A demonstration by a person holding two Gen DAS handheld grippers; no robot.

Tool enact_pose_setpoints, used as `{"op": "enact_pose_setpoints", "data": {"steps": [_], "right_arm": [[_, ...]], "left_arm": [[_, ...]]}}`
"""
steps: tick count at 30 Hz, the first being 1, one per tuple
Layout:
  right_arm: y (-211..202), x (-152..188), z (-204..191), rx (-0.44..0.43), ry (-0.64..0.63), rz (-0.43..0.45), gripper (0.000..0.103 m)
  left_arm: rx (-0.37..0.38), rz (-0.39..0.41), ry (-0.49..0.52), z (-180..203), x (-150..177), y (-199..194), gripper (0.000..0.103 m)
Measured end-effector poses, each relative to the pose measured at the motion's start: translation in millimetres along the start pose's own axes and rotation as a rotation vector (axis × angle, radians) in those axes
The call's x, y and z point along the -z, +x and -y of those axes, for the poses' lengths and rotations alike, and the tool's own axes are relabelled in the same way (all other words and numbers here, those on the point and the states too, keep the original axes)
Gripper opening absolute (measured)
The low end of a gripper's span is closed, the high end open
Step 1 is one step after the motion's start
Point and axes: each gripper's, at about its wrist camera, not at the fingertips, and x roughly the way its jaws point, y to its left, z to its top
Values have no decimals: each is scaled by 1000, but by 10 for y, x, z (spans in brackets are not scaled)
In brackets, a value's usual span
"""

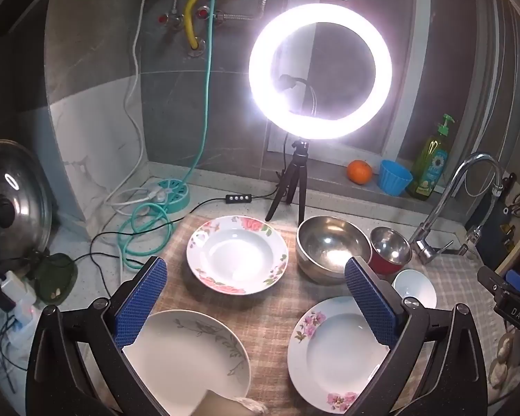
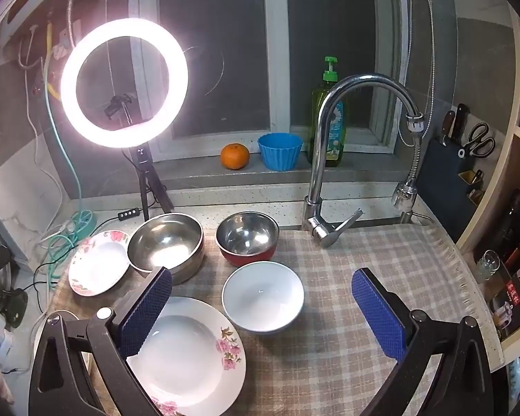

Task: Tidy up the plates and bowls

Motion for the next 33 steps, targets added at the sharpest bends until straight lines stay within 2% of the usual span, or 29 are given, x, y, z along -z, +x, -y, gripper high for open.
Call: {"op": "enact_pose_setpoints", "data": {"steps": [8,16,33], "right_arm": [[19,-32,10,-16,16,-8,102],[17,28,2,-9,20,-13,102],[0,36,-17,-12,22,-20,102]], "left_arm": [[19,6,-32,-155,61,-41,102],[19,-23,-2,-27,55,41,102],[25,-15,17,28,17,21,102]]}}
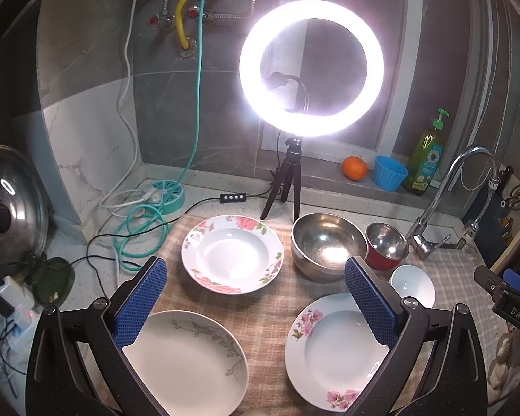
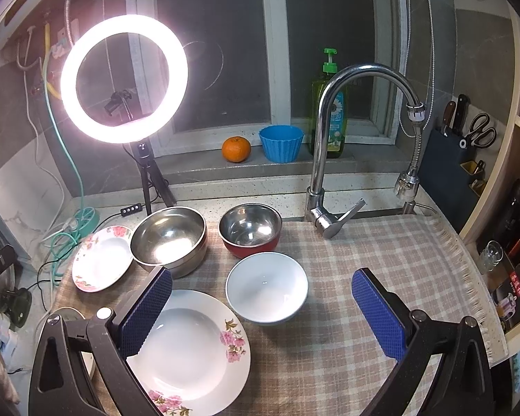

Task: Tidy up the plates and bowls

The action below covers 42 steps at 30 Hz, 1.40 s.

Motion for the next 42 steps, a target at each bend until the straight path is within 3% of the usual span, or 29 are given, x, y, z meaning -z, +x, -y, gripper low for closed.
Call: {"op": "enact_pose_setpoints", "data": {"steps": [42], "right_arm": [[8,-31,-14,5,-10,-10,102]], "left_arm": [[11,-3,7,53,5,13,102]]}}
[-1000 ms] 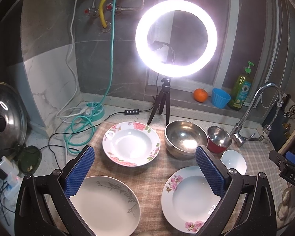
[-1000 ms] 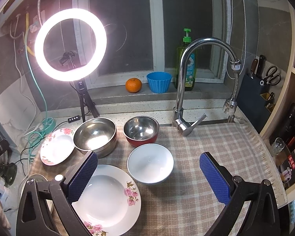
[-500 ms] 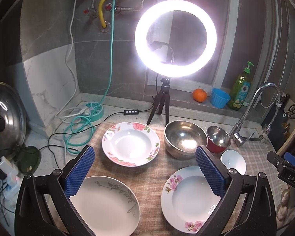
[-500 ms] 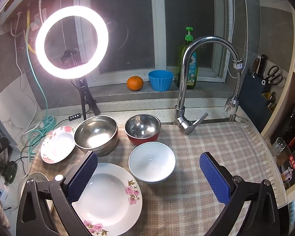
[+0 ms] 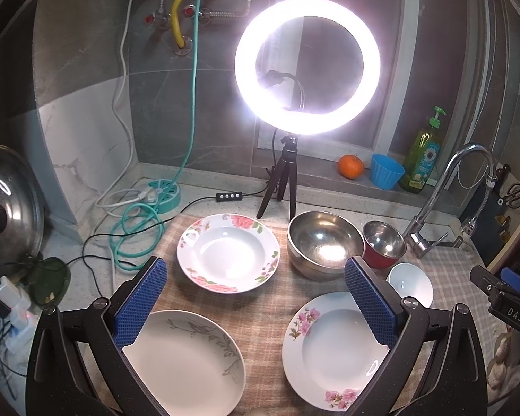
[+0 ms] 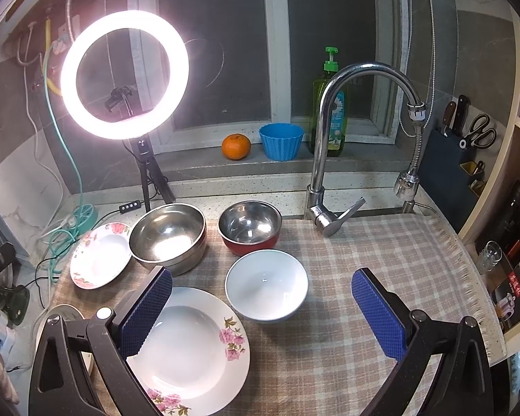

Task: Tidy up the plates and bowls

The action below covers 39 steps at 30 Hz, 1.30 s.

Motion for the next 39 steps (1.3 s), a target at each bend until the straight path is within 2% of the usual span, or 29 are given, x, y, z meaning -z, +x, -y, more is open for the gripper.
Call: {"op": "enact_pose_setpoints", "data": {"steps": [23,36,39], "right_arm": [[50,41,46,-11,14,-3,102],[226,160,96,-18,17,-60,102],[283,214,124,-22,24,-79,102]], "left_arm": [[9,-18,4,20,40,71,100],[8,-62,11,-20,114,209,100],[13,-90,8,-39,151,285,98]]}}
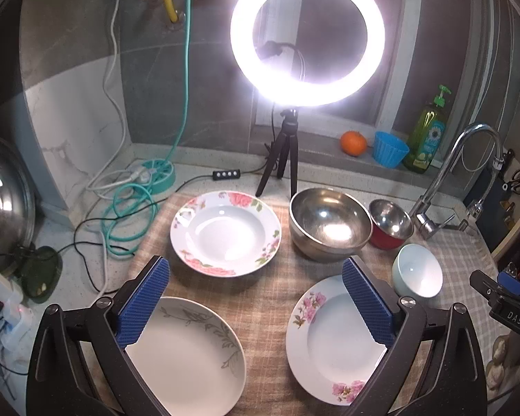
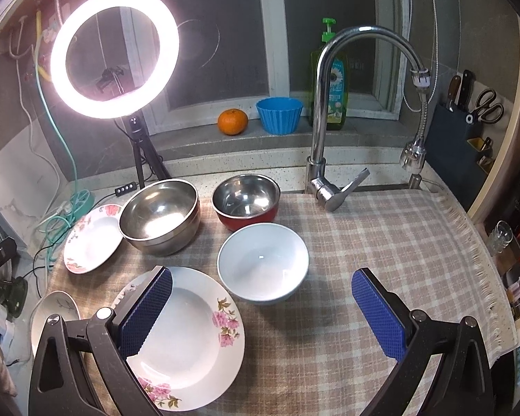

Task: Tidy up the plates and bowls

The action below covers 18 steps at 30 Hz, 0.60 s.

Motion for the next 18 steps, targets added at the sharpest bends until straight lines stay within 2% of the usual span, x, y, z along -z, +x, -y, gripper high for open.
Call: {"op": "enact_pose_setpoints", "data": {"steps": [5,6,11,13,17,18], "right_arm": [[126,94,74,-30,28,-52,101],[153,114,89,-36,35,-61,100],[269,200,154,-52,55,-111,87],[314,233,177,-62,64,-130,83],[420,309,222,-96,92,-184,65],[466,339,241,-109,106,-205,65]], "left_arm": [[21,-66,-15,-28,70,164,93],[24,-76,-15,-28,84,185,89],[54,-125,-19,-30,137,287,82],[67,-147,-22,-27,150,331,76],[95,-195,-23,-14,198,429,65],[107,-212,-25,-11,214,459,60]]}}
